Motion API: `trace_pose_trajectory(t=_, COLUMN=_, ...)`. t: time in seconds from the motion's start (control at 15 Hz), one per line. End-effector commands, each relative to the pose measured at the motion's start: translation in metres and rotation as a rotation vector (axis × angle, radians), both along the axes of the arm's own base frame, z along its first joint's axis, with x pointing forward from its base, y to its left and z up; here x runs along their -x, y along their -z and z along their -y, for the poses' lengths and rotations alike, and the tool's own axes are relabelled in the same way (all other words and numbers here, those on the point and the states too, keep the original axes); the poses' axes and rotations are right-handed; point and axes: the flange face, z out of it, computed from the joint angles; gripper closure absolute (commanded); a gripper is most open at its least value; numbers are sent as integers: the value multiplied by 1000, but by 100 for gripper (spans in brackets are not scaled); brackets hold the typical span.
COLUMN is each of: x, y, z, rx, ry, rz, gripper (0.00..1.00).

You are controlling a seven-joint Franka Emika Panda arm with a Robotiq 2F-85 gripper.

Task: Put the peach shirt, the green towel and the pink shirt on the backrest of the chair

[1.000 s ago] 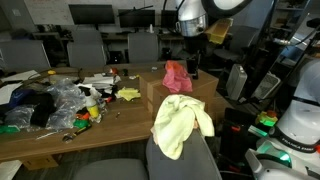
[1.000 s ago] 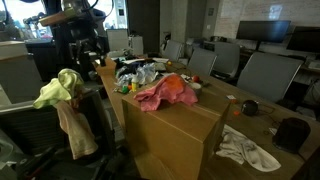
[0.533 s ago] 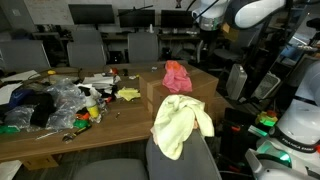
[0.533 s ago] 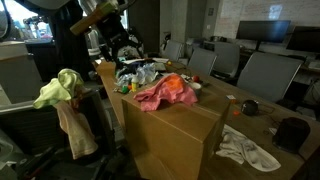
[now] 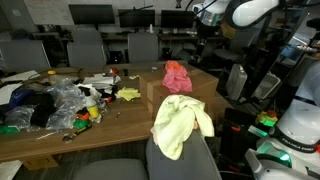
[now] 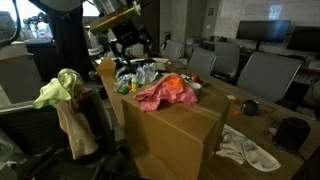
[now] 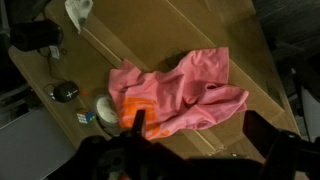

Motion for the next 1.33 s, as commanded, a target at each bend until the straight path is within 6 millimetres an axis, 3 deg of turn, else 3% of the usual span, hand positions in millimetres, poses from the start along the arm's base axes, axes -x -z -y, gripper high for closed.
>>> trace_pose_trajectory(t=0.0, x=-23, y=-7, z=-1, rx=-85, ry=-73, rz=6, gripper=0)
trace_pose_trajectory(t=0.27, x=-51, y=3, z=-1, rx=-164, ry=-88, rz=-19, gripper=0)
trace_pose_trajectory(t=0.87, x=-115, y=68, z=37, rx=-193, ry=-1, rz=-69, gripper=0)
trace_pose_trajectory(t=1.27, x=-147, y=98, z=43, rx=-239, ry=31, rz=-98, gripper=0)
